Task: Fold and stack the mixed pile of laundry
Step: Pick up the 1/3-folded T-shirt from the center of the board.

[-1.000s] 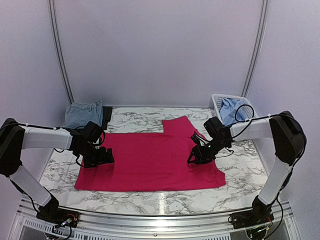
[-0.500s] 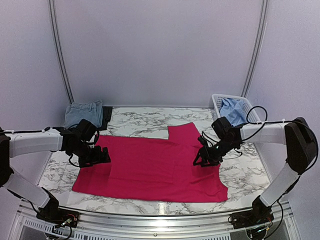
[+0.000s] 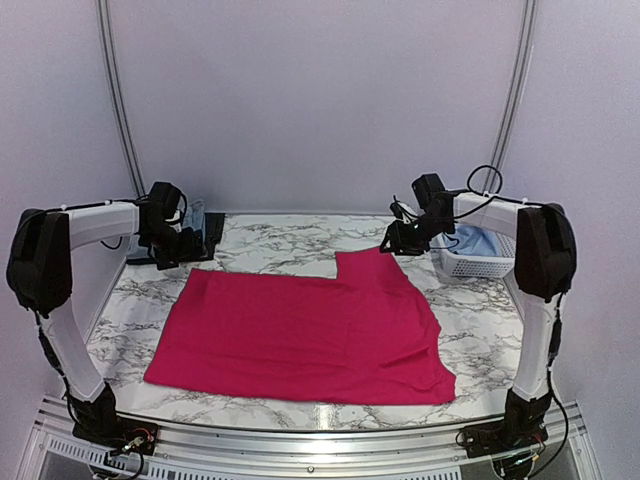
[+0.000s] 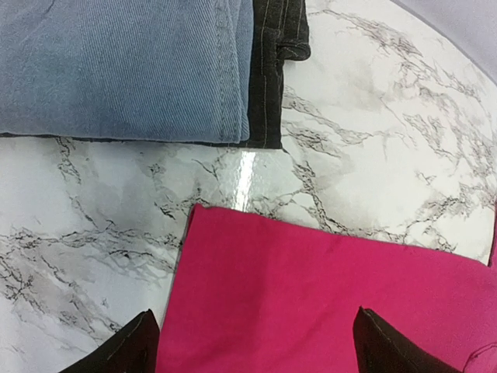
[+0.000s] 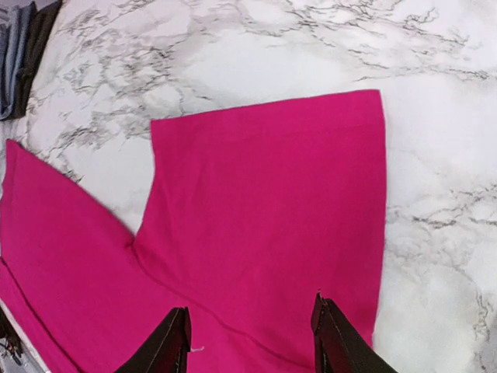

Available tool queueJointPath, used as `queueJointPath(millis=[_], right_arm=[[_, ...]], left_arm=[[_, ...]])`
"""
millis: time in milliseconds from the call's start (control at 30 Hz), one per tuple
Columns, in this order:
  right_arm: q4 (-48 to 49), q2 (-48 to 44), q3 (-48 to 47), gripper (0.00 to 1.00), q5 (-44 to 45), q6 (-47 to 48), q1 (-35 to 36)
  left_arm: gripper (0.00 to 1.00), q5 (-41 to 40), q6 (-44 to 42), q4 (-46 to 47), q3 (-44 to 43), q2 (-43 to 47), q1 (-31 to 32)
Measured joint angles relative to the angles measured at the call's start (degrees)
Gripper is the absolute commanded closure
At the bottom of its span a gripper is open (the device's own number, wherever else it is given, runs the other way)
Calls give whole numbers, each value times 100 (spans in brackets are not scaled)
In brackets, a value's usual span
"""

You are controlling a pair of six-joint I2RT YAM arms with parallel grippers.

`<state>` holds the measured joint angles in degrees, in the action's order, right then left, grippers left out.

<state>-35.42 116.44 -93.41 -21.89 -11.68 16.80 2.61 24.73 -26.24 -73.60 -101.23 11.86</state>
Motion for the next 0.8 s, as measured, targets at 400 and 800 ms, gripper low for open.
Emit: queueJointPath(millis=[400, 800], right_arm=[[-341, 1478, -1344, 53, 1075, 138, 0], [-516, 2096, -2002, 83, 1528, 398, 44]], left_arm=[[22, 105, -369, -79, -809, -761, -133], [31, -94, -710, -149, -929, -1259, -214]])
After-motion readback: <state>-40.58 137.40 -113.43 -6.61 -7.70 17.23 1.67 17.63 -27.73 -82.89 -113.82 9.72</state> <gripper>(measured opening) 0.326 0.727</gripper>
